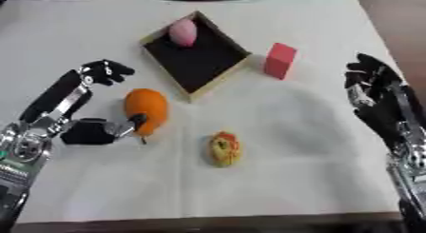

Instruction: Pick up objects on the table and place them in the box.

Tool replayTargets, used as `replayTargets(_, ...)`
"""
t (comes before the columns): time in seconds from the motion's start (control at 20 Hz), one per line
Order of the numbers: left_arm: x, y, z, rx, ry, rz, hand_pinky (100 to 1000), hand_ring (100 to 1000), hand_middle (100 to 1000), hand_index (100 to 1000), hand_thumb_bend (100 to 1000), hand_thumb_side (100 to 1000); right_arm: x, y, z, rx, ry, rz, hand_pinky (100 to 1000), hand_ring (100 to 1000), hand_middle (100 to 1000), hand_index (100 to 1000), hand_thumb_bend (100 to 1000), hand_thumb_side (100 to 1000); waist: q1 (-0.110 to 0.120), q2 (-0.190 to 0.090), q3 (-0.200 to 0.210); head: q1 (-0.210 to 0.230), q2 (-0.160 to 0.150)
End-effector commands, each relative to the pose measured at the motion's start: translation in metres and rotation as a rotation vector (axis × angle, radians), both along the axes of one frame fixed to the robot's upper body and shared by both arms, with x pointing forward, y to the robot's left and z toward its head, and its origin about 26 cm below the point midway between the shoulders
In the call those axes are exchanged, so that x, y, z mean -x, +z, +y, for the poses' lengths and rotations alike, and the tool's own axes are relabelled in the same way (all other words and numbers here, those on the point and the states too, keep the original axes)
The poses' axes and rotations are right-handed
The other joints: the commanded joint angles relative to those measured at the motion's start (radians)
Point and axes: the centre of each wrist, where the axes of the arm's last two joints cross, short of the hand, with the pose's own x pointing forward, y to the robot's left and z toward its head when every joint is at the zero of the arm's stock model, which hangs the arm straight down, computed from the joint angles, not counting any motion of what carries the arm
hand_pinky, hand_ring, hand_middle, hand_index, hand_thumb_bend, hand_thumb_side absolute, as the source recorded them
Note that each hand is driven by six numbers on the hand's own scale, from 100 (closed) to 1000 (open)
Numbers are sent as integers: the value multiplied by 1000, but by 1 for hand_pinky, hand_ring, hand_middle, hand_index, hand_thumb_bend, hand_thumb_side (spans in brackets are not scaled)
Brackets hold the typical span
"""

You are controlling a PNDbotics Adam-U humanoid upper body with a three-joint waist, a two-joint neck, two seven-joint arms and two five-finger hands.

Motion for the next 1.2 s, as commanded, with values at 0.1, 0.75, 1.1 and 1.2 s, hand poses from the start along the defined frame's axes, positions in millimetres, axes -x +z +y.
replayTargets(0.1,-4,7,4,-66,18,-5,789,785,780,855,448,349,0,6,-3,23,4,-16,786,814,775,904,100,484,9,-35,2,-2,2)
replayTargets(0.75,-15,-1,-8,-235,107,-24,781,775,782,858,426,321,-1,6,-2,27,9,-12,786,814,775,904,100,488,1,-34,1,-3,2)
replayTargets(1.1,-21,-10,-11,-268,133,-29,690,643,643,747,338,227,-1,6,-2,27,10,-11,786,814,775,904,100,489,-1,-34,-1,-3,1)
replayTargets(1.2,-21,-9,-13,-239,149,-71,640,569,564,662,279,188,-1,5,-2,27,9,-9,786,814,775,904,100,489,-1,-35,-1,-2,1)
